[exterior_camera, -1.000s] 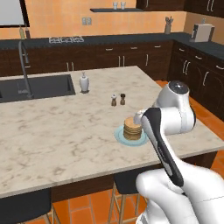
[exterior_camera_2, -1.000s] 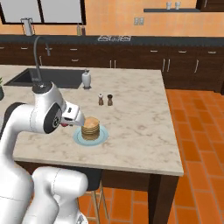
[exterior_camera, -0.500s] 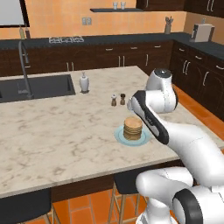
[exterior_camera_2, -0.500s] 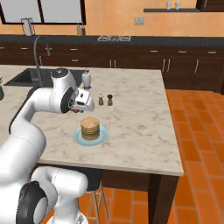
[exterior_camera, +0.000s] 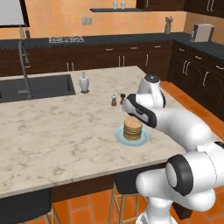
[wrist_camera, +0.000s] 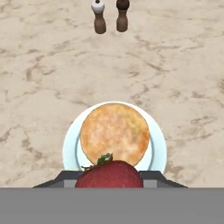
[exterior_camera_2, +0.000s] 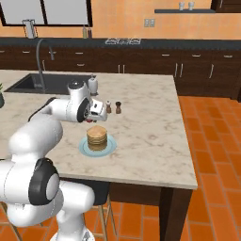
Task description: Take the strawberry from the fridge and place it on top of the pancake, located on the dining counter.
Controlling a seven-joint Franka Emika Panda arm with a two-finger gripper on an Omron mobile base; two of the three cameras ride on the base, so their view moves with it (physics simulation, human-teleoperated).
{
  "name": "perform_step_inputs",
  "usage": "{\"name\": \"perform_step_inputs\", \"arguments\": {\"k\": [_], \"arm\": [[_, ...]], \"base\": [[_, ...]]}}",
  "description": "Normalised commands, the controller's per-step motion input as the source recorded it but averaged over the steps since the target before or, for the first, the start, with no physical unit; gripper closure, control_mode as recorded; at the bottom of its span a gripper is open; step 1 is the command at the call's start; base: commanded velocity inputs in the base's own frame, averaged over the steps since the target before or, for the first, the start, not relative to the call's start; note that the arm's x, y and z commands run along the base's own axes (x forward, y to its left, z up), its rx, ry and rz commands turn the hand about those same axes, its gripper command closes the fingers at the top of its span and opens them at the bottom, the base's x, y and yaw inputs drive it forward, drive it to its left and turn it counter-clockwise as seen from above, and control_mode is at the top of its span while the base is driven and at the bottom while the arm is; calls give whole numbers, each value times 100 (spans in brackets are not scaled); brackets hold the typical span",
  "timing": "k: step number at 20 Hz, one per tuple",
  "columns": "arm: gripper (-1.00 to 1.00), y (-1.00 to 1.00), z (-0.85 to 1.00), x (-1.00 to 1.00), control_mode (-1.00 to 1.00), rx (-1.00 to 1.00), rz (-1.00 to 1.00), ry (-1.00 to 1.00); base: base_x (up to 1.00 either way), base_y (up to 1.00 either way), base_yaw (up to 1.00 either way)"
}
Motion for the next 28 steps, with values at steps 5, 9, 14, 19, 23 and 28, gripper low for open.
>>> {"name": "perform_step_inputs", "arguments": {"k": [5, 9, 14, 19, 23, 28], "arm": [[100, 0, -45, 11, -100, 0, 0, 0], [100, 0, -29, 16, -100, -1, 0, 0], [100, -6, -21, 34, -100, -1, 0, 6], [100, -3, -21, 17, -100, 0, 0, 3], [100, 1, -14, 2, -100, 0, 0, 0], [100, 1, -19, 0, -100, -1, 0, 0]], "base": [[0, 0, 0], [0, 0, 0], [0, 0, 0], [0, 0, 0], [0, 0, 0], [0, 0, 0]]}}
